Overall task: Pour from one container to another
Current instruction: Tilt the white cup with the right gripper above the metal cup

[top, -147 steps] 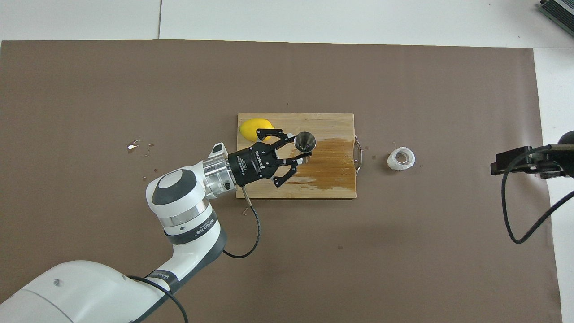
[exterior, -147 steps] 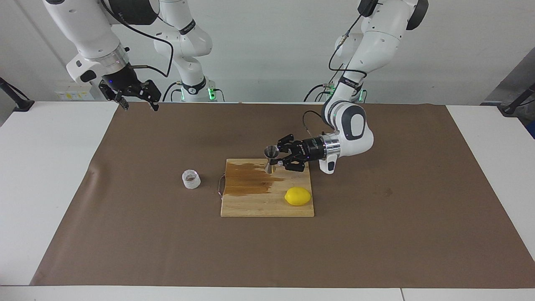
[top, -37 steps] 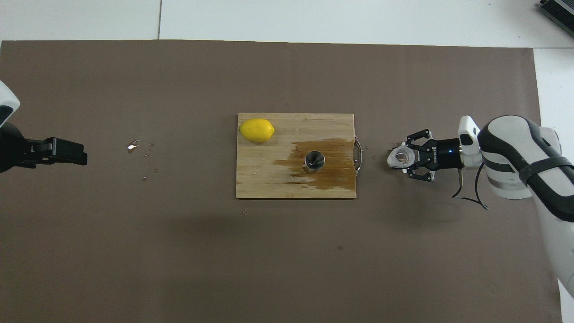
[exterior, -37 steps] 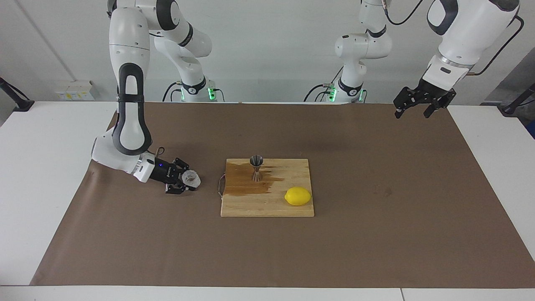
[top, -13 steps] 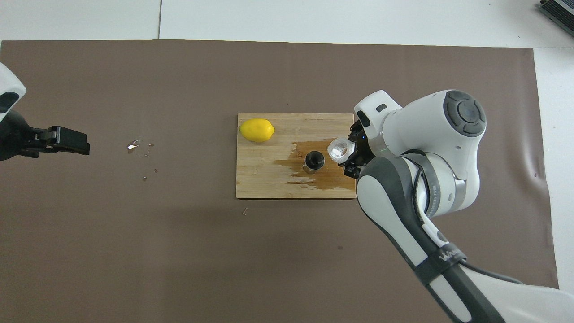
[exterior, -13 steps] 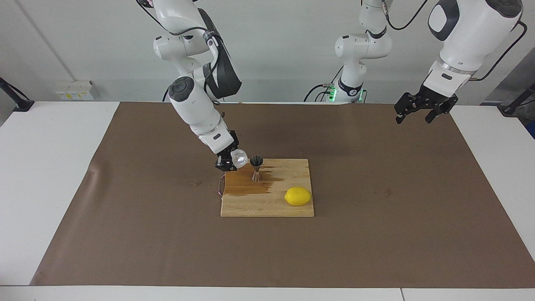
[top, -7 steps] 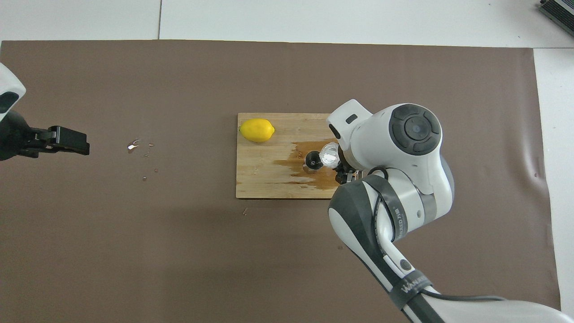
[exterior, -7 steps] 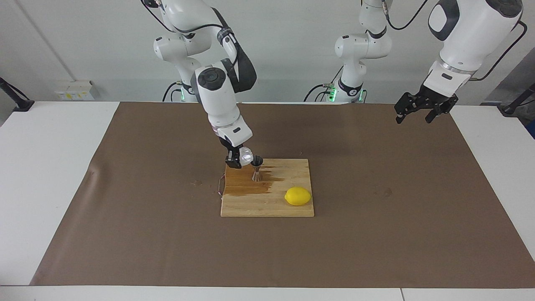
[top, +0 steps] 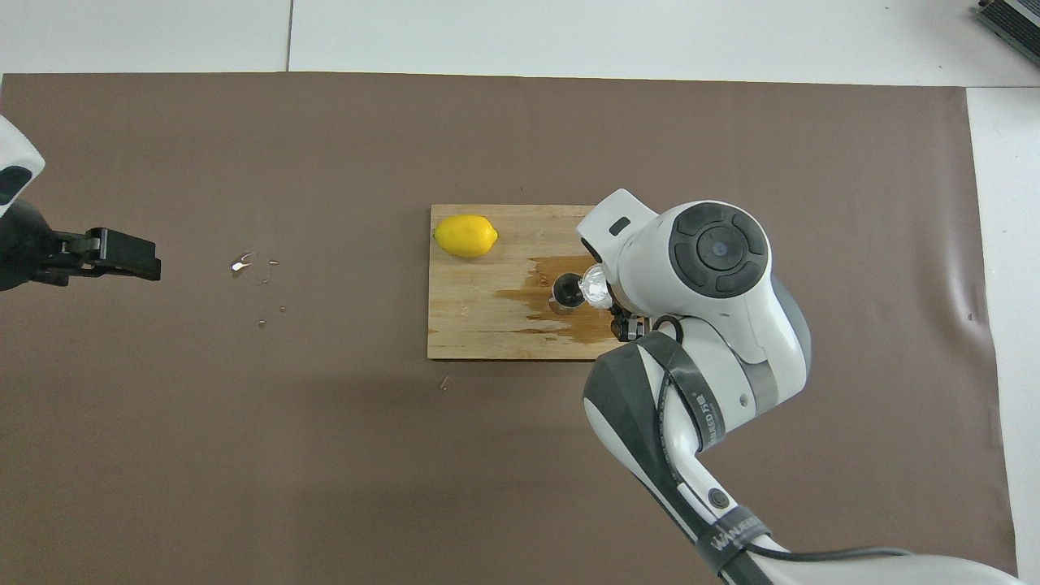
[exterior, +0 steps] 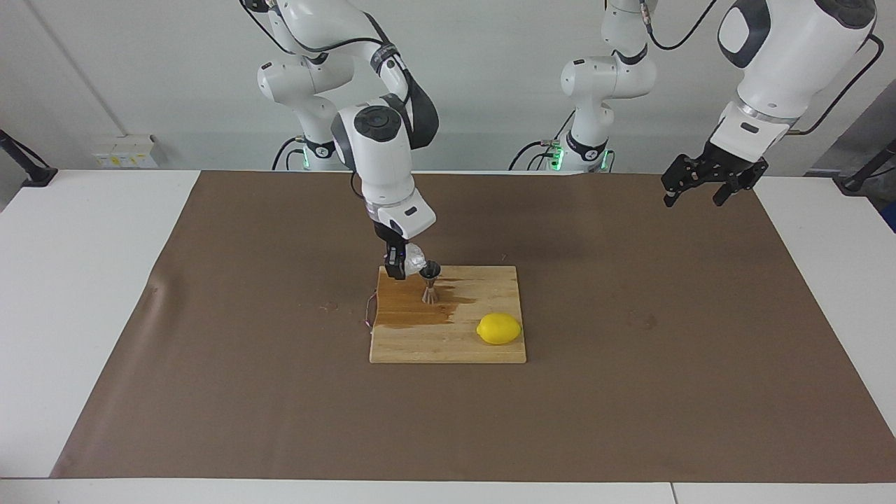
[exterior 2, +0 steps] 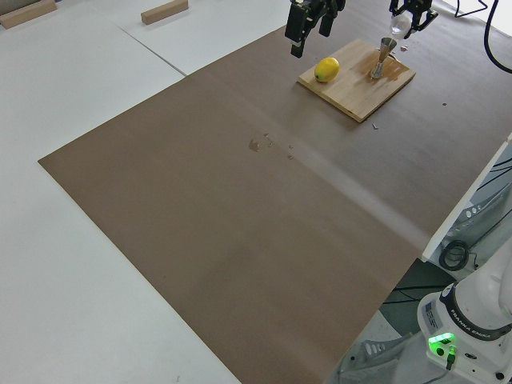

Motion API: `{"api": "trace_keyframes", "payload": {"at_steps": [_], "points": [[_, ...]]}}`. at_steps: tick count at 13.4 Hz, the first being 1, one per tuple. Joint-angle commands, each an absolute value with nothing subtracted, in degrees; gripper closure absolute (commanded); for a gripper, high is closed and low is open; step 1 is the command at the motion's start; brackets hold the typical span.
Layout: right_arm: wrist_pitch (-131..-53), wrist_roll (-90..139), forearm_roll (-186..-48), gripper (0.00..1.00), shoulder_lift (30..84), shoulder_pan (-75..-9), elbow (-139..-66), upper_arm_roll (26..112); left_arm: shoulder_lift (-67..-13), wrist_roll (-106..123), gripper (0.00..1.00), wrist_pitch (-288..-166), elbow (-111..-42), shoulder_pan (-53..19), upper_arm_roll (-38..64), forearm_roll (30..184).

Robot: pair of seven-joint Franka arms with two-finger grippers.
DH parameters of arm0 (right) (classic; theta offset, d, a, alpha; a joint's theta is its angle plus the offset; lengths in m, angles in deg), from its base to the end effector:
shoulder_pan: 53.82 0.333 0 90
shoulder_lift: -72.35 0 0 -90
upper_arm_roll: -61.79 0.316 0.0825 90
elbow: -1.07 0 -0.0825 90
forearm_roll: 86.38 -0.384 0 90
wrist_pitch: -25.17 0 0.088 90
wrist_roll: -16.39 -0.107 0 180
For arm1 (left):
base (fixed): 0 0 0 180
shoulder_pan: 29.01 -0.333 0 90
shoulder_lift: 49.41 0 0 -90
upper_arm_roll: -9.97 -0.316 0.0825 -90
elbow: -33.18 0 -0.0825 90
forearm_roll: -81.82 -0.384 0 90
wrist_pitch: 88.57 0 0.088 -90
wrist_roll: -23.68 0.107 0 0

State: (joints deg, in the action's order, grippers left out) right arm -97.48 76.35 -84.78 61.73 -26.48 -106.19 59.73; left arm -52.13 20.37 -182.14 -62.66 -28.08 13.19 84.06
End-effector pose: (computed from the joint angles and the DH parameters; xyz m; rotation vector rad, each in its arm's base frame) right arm 0.5552 0.2620 0.4225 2.2548 2.1063 0.1087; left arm 0.5424 -0.0440 0.6078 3.1047 -0.0191 0.0084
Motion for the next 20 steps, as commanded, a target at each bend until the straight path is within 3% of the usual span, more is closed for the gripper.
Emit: {"api": "trace_keyframes", "payload": {"at_steps": [1, 20], "points": [[-96.2, 74.8, -82.9, 0.79, 62.8, -26.6, -106.2, 59.9, -52.8, 20.2, 0.0, -181.3, -62.8, -28.6, 13.5, 83.2], [-99.9, 79.8, -88.1, 0.8, 62.9, -27.9, -107.8, 60.3, -52.8, 20.2, 0.0, -181.2, -62.8, -28.8, 13.5, 83.2]]}}
